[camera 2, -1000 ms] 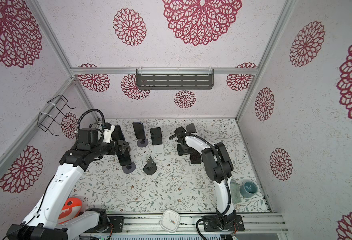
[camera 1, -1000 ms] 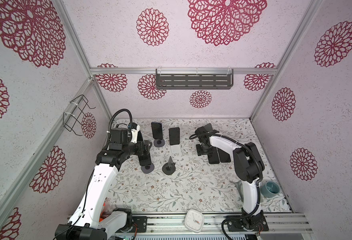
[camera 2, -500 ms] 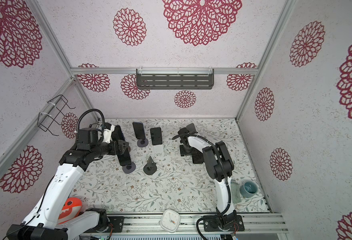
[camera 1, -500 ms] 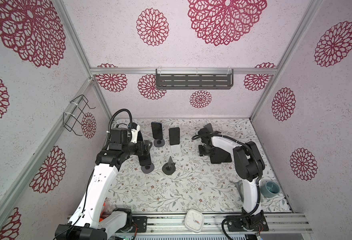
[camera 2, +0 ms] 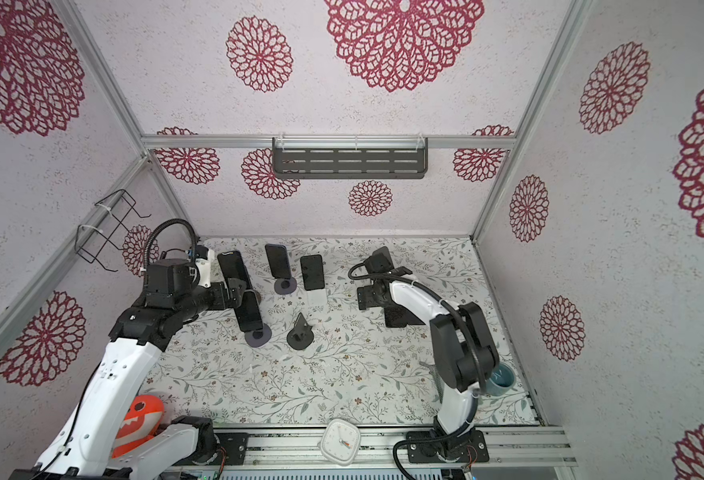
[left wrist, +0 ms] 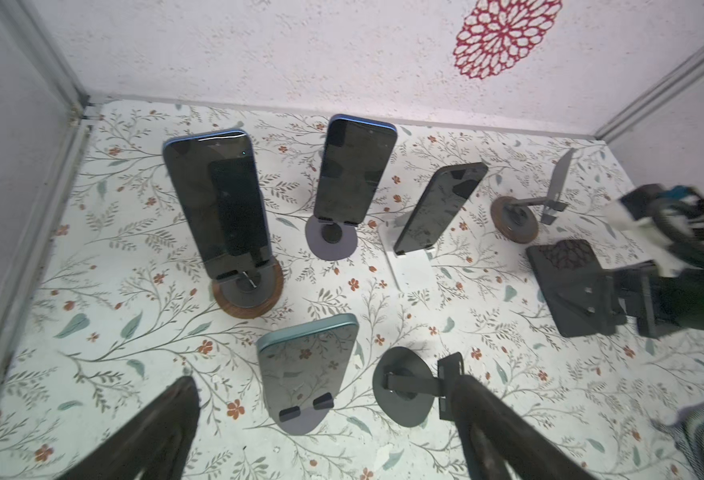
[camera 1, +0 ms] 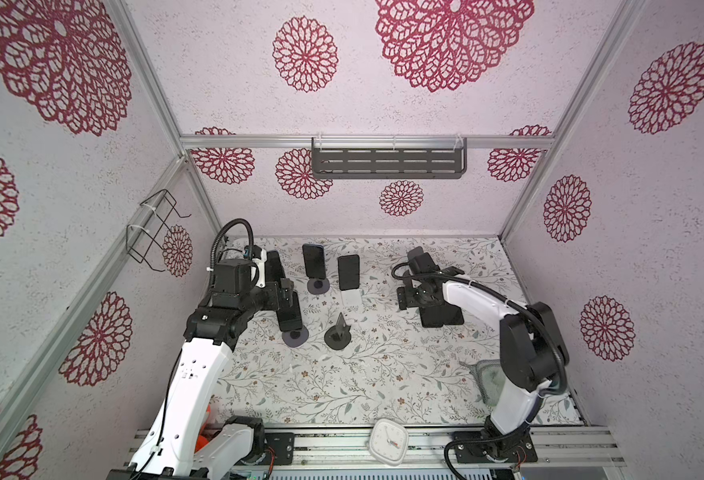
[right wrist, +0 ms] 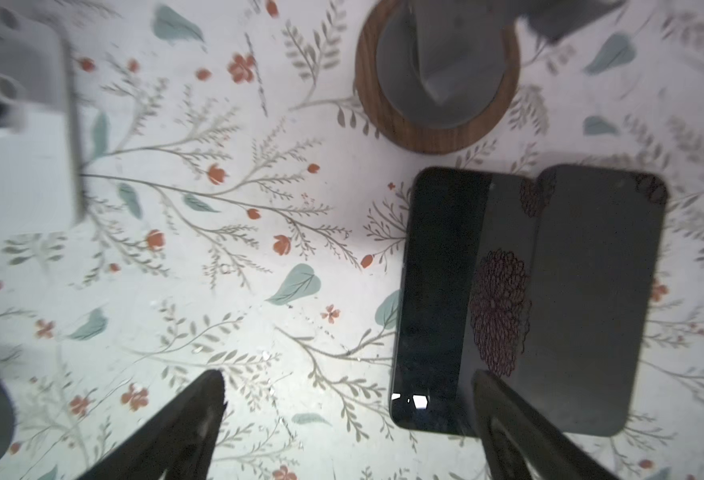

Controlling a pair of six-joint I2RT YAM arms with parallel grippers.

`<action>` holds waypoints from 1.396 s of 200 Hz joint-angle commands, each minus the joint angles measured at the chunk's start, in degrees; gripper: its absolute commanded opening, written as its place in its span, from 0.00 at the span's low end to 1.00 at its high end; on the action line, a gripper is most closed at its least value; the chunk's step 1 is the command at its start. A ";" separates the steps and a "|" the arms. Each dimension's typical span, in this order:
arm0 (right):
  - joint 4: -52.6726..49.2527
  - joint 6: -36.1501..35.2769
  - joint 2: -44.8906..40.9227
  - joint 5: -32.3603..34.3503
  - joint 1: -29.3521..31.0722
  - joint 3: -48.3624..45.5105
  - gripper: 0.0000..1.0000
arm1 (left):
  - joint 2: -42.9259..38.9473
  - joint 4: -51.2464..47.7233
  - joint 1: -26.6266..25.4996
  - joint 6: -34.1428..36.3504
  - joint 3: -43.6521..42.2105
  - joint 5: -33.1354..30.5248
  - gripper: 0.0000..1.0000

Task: Remove the phone from the phone stand
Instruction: 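Raise the right gripper while the left gripper grasps the teal-edged phone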

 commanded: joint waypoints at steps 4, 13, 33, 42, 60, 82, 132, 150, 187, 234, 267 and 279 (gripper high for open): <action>3.57 1.45 -4.02 -0.37 0.52 -0.96 0.99 | -1.00 0.90 -5.12 -2.24 -2.43 -9.95 0.98; 6.50 2.20 -6.12 -1.77 0.50 -2.54 0.99 | -1.61 2.54 -6.81 -2.66 -3.71 -11.48 0.98; 15.82 4.84 -11.27 -8.12 -1.09 -10.67 0.99 | -3.83 9.92 -8.03 -2.39 -10.06 -12.14 0.98; 17.89 5.76 -12.75 -12.21 -2.40 -13.44 0.99 | -4.61 12.75 -8.31 -2.72 -13.13 -12.40 0.98; 20.64 5.93 -15.97 -12.99 -3.33 -17.18 0.99 | -6.73 16.95 -9.62 -3.01 -17.30 -14.58 0.98; 22.21 5.11 -19.86 -10.66 -3.09 -20.07 0.99 | -8.34 23.24 -10.27 -2.39 -22.00 -15.31 0.98; 21.72 4.80 -23.41 -10.42 -3.02 -22.36 0.99 | -4.44 30.19 -10.17 0.63 -25.64 -16.82 0.98; 20.19 4.86 -23.67 -10.54 -3.10 -22.00 0.99 | -2.48 34.77 -8.96 1.69 -27.07 -15.21 0.98; 18.58 4.19 -24.80 -9.97 -3.10 -22.01 0.99 | 2.15 35.88 -7.50 2.12 -25.78 -14.05 0.98; 19.11 3.86 -25.46 -10.00 -3.18 -22.81 0.99 | 3.77 37.61 -6.56 2.46 -26.89 -13.23 0.97; 19.30 3.66 -25.23 -10.85 -3.19 -22.64 0.99 | 4.64 38.16 -5.92 2.56 -26.72 -12.62 0.90; 19.20 3.56 -25.21 -10.89 -3.18 -22.68 0.99 | 5.09 38.33 -5.75 2.69 -26.64 -12.61 0.87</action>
